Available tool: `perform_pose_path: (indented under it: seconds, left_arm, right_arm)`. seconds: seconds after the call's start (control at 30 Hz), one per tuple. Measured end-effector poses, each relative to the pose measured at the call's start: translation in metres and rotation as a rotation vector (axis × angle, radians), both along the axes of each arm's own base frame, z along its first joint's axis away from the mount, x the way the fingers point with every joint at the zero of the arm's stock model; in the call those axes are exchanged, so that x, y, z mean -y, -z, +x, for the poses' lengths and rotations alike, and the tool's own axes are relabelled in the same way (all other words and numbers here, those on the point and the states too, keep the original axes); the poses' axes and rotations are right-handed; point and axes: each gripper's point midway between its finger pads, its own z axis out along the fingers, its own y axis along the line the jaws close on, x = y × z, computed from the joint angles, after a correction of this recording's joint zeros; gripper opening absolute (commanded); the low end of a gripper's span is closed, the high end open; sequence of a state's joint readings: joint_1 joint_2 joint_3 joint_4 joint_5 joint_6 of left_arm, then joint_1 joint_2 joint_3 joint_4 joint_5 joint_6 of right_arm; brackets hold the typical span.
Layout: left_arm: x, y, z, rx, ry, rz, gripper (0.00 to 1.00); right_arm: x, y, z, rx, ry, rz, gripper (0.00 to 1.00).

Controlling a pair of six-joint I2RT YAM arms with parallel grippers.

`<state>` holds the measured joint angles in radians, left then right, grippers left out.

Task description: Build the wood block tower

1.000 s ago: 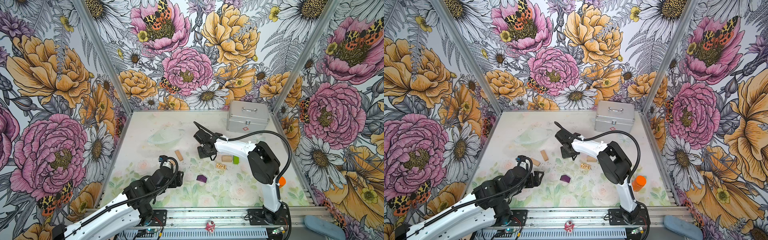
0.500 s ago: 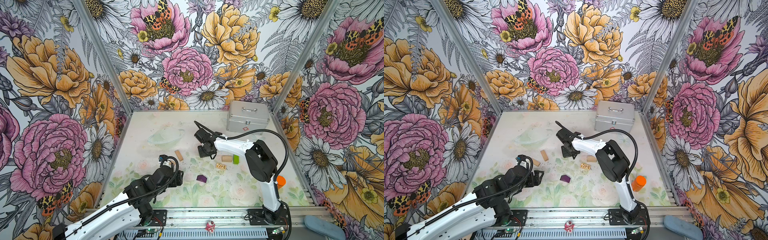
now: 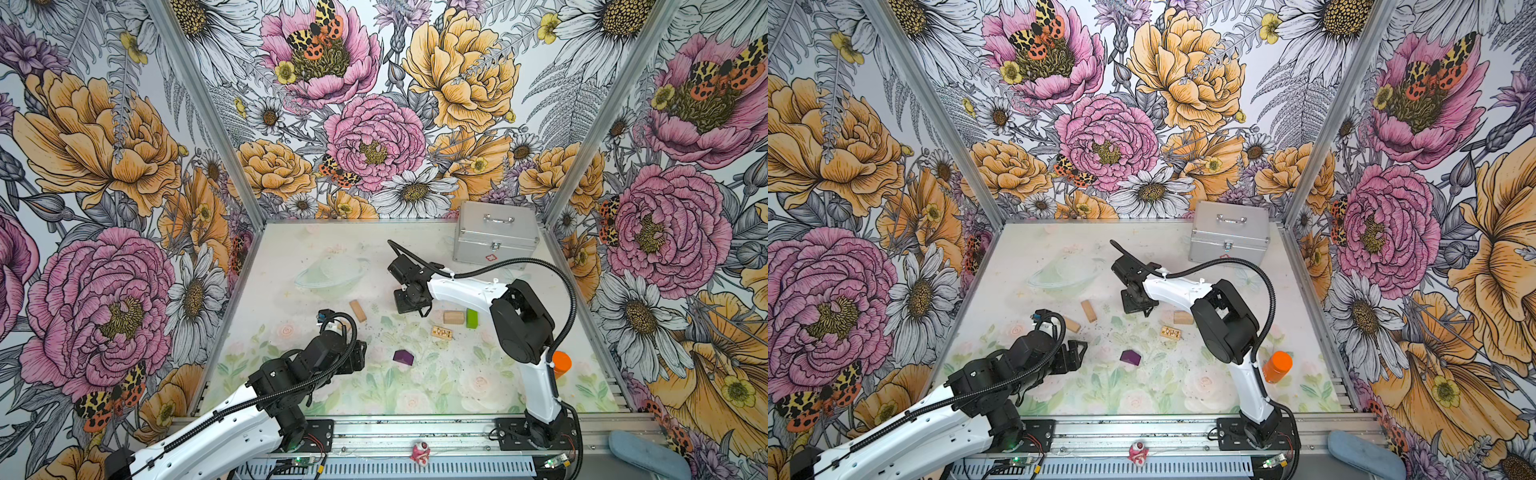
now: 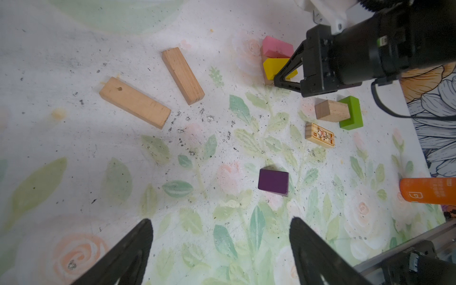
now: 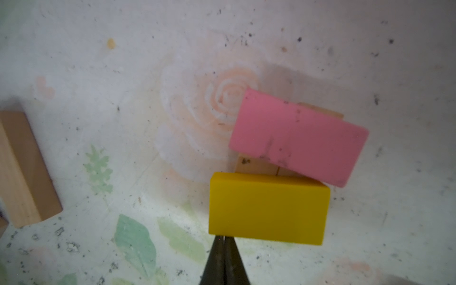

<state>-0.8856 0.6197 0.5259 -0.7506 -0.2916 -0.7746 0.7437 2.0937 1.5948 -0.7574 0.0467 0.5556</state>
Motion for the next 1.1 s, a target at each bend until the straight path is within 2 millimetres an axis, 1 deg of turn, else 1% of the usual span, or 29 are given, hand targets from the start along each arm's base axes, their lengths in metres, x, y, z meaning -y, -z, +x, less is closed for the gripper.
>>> perform_pose_path:
  seconds: [0.17,0.8,0.93,1.03,1.1]
  left_arm:
    - [0.000,0.000,0.000,0.000,0.000,0.000,0.88]
    - [0.000,0.000,0.000,0.000,-0.001,0.000,0.87]
    - [0.000,0.000,0.000,0.001,0.000,-0.001,0.87]
    - [0.000,-0.001,0.000,0.003,0.000,-0.005,0.87]
    - [0.000,-0.003,0.000,0.008,0.000,-0.011,0.88]
  right_arm:
    - [-0.002,-0.001,0.006,0.009,0.004,0.008,0.06]
    - [0.002,-0.001,0.011,0.013,0.008,0.007,0.08]
    - [-0.001,-0.001,0.009,0.007,-0.007,0.015,0.12]
    - [-0.005,-0.004,0.005,0.004,-0.027,0.025,0.21]
    - [-0.010,-0.009,0.002,0.010,-0.043,0.035,0.26]
